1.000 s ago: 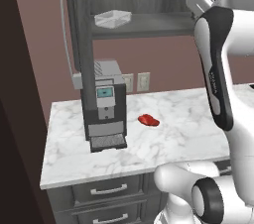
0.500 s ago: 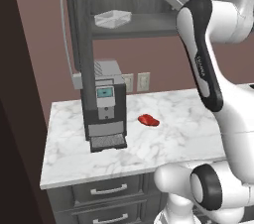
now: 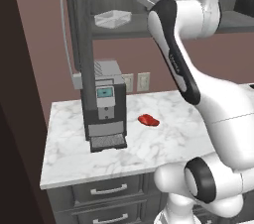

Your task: Retrieve the tupperware from the cabinet, then place the raw meat into the tupperware to avoid contamination.

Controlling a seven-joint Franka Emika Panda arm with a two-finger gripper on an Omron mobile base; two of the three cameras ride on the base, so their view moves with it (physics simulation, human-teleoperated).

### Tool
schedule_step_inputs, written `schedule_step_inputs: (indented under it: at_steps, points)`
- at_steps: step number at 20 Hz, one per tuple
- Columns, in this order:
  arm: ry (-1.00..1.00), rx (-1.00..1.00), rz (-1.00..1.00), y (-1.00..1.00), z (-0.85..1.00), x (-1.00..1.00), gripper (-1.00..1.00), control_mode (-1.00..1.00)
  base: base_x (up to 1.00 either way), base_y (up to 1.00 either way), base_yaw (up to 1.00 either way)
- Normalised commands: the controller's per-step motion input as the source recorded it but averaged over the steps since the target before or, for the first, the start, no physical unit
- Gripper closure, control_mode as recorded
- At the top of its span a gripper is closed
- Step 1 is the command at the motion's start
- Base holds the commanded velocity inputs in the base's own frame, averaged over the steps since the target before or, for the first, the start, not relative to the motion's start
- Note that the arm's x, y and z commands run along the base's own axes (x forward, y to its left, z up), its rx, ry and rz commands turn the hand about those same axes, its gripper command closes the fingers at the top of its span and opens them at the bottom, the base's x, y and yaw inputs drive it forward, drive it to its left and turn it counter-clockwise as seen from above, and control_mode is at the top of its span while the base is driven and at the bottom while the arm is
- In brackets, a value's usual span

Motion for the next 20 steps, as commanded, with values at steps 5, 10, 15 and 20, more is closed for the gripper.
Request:
schedule_step_inputs:
  at_steps: [5,10,15,20]
  points:
    - [0.00,-0.03,0.02,0.37,-0.02,0.31,-1.00,-1.00,0.00,0.00,0.00]
    - [0.01,0.00,0.02,0.24,-0.06,0.38,-1.00,-1.00,0.00,0.00,0.00]
    - [0.04,-0.01,0.01,0.06,-0.14,0.41,-1.00,-1.00,0.00,0.00,0.00]
    - [0.04,-0.02,0.01,0.00,-0.17,0.46,-1.00,-1.00,0.00,0.00,0.00]
